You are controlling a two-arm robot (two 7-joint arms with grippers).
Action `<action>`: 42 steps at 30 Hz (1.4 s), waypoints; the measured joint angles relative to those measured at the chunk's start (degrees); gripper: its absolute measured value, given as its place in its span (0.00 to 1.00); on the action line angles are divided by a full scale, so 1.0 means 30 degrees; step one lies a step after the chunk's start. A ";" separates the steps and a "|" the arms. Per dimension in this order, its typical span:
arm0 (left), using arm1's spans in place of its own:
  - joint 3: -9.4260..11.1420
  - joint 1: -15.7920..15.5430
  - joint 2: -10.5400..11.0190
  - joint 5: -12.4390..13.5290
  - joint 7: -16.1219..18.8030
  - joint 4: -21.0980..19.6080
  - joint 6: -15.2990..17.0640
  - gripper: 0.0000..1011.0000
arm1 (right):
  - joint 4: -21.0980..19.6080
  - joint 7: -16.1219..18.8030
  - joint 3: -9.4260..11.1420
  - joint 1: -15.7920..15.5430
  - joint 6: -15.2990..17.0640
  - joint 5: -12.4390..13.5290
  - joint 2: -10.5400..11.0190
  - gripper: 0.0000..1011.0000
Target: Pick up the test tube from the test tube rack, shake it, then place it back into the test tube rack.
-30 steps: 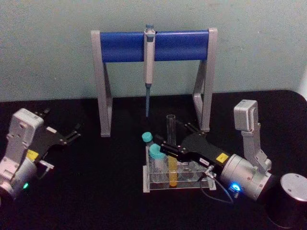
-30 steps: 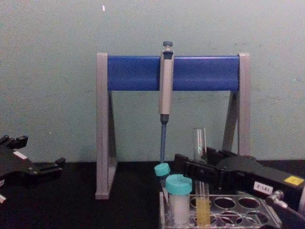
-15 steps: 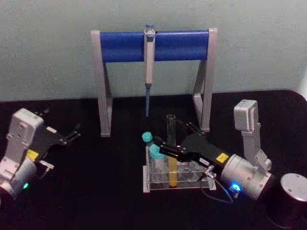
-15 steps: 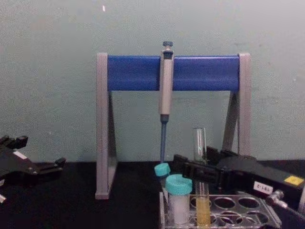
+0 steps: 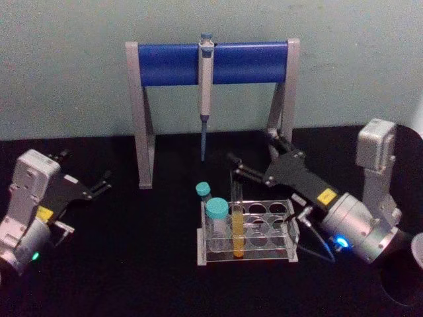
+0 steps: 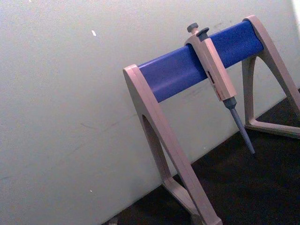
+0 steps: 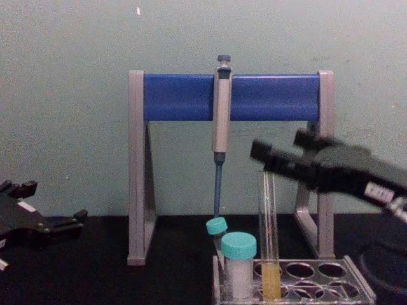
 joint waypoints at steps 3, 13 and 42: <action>0.0000 0.0000 -0.0001 0.0000 0.0000 0.0000 0.0000 0.99 | -0.0416 -0.0495 0.0382 -0.0286 -0.0422 -0.0327 -0.0006 0.99; 0.0001 0.0001 0.0000 0.0001 0.0000 0.0000 0.0000 0.99 | -0.1158 -0.4724 0.2352 -0.1763 -0.1082 -0.3035 -0.0599 0.99; 0.0000 0.0001 0.0000 0.0001 0.0000 -0.0001 0.0000 0.99 | 0.2800 -0.6939 0.3452 -0.2393 0.2654 -0.5601 -0.2361 0.99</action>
